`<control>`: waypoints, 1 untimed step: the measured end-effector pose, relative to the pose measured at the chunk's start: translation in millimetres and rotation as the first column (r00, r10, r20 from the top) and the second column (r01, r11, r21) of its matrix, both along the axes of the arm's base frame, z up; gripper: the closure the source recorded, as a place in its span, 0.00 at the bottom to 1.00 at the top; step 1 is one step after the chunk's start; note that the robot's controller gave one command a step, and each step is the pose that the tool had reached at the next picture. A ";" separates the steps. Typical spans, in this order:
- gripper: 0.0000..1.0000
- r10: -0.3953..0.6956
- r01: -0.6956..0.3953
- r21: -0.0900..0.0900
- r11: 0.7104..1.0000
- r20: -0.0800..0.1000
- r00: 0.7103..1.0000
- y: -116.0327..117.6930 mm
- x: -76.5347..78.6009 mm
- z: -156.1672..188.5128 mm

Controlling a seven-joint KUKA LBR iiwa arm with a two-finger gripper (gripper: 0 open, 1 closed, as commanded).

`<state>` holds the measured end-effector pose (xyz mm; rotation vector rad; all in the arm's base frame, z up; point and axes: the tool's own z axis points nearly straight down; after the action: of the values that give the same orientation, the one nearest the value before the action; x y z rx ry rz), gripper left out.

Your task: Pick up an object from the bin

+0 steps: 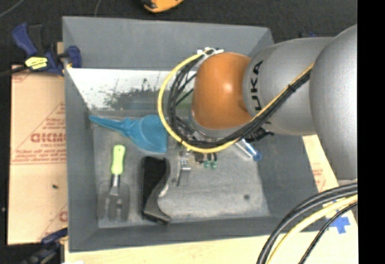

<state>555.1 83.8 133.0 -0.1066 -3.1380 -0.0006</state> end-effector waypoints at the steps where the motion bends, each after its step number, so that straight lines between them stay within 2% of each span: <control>1: 0.00 -0.151 0.151 0.004 0.988 0.000 0.988 99.0 -4.0 -63.9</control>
Offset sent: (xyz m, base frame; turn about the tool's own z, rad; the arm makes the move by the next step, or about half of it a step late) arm -0.0039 0.0947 -0.0630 0.1601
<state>551.2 182.8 69.1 -0.3447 -3.1209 -0.0063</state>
